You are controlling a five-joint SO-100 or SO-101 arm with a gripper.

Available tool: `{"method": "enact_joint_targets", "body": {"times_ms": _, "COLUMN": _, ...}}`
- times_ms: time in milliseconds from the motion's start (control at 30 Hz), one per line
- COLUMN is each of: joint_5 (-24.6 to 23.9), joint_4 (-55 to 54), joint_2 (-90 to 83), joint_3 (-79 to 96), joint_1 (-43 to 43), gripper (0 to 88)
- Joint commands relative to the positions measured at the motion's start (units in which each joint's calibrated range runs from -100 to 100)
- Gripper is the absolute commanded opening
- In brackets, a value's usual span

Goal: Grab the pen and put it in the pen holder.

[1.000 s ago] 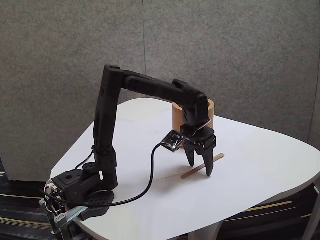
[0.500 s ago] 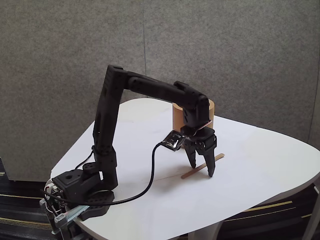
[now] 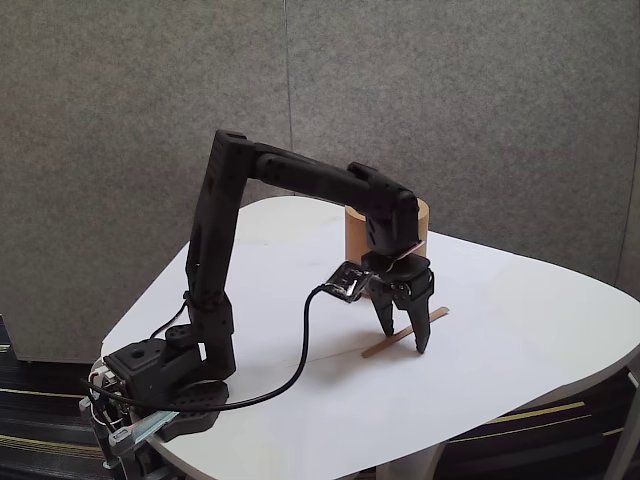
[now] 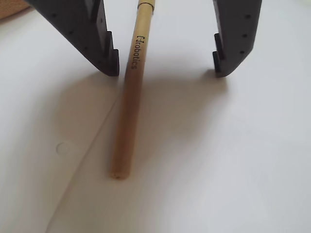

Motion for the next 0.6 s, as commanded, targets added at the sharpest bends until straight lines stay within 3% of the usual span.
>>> {"method": "enact_joint_targets", "body": {"times_ms": 0, "joint_5": 0.27, "joint_4": -0.42, "joint_2": -0.07, "joint_3": -1.71, "joint_1": 0.12, "gripper": 1.7}}
{"method": "enact_joint_targets", "body": {"times_ms": 567, "joint_5": 0.32, "joint_4": -0.42, "joint_2": -0.64, "joint_3": -1.81, "joint_1": 0.05, "gripper": 0.6}}
